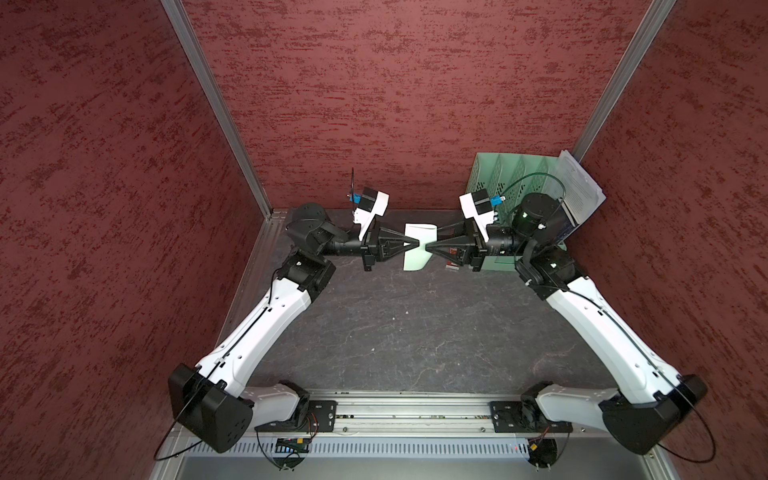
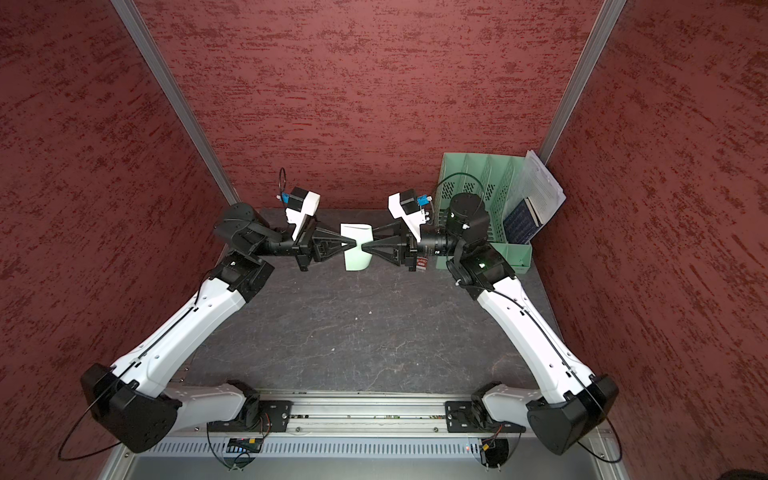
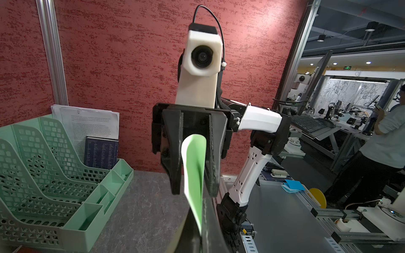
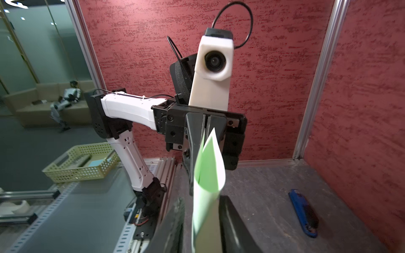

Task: Fold the square paper along the opposite sides
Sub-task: Smooth out the paper.

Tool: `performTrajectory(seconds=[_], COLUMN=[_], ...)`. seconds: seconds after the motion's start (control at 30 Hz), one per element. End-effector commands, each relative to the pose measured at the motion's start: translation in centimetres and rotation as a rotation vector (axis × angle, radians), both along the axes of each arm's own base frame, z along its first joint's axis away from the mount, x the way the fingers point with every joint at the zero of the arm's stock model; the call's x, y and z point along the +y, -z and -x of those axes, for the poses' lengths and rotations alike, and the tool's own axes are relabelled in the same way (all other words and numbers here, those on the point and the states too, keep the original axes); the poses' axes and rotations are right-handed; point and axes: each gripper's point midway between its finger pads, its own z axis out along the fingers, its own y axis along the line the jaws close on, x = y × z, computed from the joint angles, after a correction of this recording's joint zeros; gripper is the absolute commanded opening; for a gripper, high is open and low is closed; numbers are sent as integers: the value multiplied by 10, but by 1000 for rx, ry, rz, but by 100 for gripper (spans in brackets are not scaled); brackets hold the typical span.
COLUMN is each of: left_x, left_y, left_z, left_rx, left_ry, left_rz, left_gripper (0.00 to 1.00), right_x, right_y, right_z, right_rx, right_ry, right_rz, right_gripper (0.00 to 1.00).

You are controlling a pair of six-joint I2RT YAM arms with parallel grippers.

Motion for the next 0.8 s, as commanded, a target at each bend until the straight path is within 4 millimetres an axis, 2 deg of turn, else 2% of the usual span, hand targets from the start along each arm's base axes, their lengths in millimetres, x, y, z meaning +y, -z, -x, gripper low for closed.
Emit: performTrajectory(seconds=[0.0, 0.13, 0.23, 0.33, 0.43, 0.57, 0.7, 0.77], left_x=[1, 1, 1, 0, 0, 1, 1, 1], left_y=[5, 7, 8, 9, 10, 11, 12, 12], left_z=[1, 1, 1, 0, -1, 0, 0, 0], left_rx=[3, 7, 7, 11, 14, 10, 14, 15], left_ry=[2, 0, -2, -1, -2, -3, -8, -7], left_rz=[-10, -14, -15, -18, -21, -22, -27, -27], left_gripper=[0, 0, 0, 0, 0, 0, 0, 0], right_x=[-1, 0, 0, 0, -1, 0, -1, -1], right_y=[-16, -15, -15, -17, -19, -18, -19, -19], right_z=[0, -4, -5, -6, -6, -7, -7, -6], right_rx=[-50, -42, -45, -56, -64, -65, -67, -68], right_ry=[20, 27, 32, 43, 44, 46, 50, 51], right_rz=[-18, -15, -16, -18, -19, -16, -17, -18], right_gripper=[0, 1, 18, 25, 24, 0, 0, 18])
